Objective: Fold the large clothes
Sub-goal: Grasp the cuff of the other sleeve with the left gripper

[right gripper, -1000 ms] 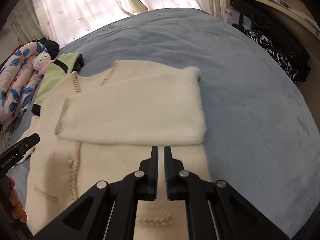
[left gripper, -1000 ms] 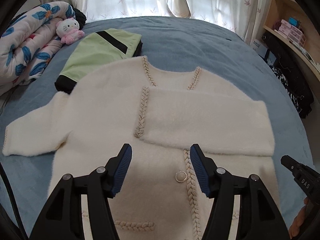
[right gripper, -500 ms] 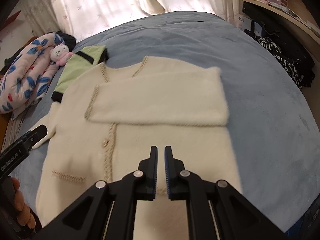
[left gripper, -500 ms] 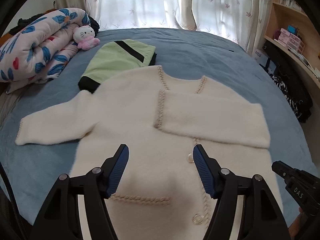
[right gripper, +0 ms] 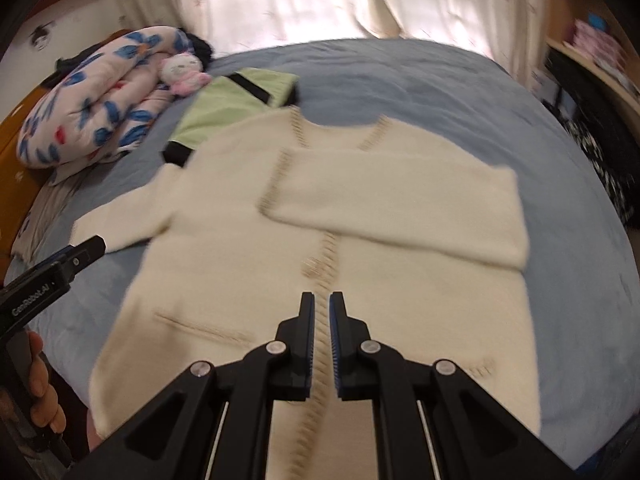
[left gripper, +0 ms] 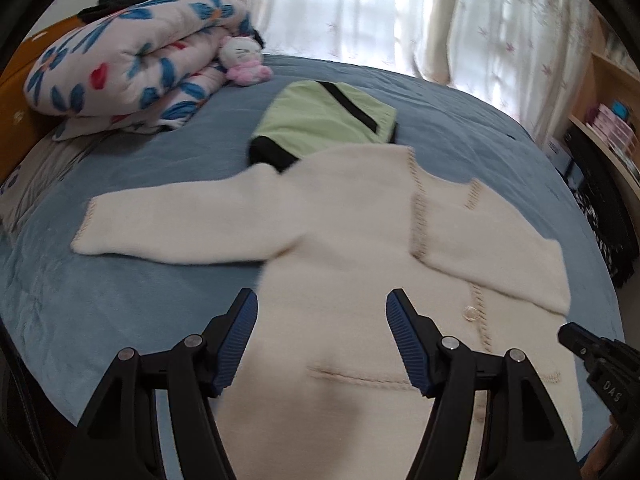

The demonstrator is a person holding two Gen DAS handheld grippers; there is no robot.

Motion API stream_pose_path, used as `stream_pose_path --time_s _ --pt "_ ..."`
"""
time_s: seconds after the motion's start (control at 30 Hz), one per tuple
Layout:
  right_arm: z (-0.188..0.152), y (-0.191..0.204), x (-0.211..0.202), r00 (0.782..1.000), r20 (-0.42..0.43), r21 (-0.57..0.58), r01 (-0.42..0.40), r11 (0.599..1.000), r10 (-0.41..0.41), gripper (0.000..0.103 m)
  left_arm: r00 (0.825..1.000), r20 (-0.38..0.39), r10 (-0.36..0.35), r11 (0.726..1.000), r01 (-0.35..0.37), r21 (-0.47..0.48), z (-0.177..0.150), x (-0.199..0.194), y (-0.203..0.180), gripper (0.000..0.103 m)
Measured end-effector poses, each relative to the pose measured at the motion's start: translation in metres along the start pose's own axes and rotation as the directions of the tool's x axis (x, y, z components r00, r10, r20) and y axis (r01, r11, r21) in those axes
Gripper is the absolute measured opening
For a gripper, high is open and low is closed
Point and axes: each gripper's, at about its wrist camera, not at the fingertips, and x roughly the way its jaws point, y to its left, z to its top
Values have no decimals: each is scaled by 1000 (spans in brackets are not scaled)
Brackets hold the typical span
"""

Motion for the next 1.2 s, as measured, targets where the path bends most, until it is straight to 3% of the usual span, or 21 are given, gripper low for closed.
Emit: stream_pose_path --time_s 0.33,0.5,0.57,0.67,0.9,1.0,1.13,1.17,1.2 --pt "66 103 5 992 111 -135 -40 990 55 9 994 37 105 978 -96 -186 34 14 139 66" --pt "88 154 42 992 110 -188 -46 981 68 32 985 -13 172 952 -170 -256 45 49 206 66" --pt "92 172 64 992 95 -200 -58 978 79 32 980 -40 193 938 -196 -287 46 65 232 65" --pt "92 191 97 994 41 -186 -92 978 101 32 979 -93 182 910 -204 -361 42 94 273 65" --pt "76 221 155 991 -67 -202 -126 971 114 32 984 -167 62 817 -147 -558 18 162 337 65" --pt "71 220 164 990 -83 -198 -126 972 112 32 988 -150 39 783 -124 -610 11 180 346 65" --pt "68 207 176 986 -113 -152 -137 979 121 32 991 -115 76 772 -131 -622 18 192 348 65" --pt "67 204 178 985 -119 -141 -140 980 124 32 990 -113 88 773 -139 -619 21 195 348 59" --pt "66 199 180 984 -126 -128 -146 981 129 32 987 -116 111 777 -159 -609 25 199 346 39"
